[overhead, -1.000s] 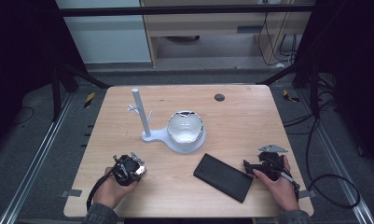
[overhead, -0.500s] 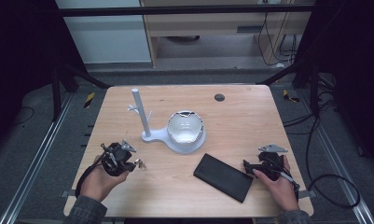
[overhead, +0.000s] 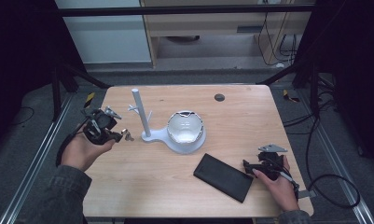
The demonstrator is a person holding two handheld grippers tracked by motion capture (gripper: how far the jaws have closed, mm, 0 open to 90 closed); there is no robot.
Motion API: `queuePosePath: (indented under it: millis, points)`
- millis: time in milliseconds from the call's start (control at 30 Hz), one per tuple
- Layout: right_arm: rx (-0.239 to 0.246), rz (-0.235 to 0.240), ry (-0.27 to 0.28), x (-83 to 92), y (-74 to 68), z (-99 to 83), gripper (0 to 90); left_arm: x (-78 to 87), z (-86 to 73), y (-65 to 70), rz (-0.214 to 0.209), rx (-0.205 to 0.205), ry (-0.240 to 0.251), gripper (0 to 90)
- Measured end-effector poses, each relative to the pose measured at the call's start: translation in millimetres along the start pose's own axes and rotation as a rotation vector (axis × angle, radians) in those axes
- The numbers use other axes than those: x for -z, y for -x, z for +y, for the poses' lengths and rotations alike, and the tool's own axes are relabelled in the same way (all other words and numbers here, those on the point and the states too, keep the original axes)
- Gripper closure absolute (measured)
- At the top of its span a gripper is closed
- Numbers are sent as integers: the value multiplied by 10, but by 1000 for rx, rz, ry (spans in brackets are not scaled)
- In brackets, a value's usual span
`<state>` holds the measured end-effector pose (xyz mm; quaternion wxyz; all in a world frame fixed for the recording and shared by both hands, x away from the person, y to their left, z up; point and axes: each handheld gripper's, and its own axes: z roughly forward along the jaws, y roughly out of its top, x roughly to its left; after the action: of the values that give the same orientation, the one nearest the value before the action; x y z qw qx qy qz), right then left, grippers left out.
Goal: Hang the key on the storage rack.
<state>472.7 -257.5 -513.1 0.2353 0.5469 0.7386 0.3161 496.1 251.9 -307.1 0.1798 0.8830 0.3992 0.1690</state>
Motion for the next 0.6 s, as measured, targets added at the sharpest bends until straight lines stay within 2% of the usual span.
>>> queuePosePath:
  millis: [233,600]
  points:
    - [4,-2,-1,-1,2,-1,4,190,135,-134,18,-1,-2,866]
    - [3,-3,-2,-1,0,0,4,306,226,-231,38,2,-2,866]
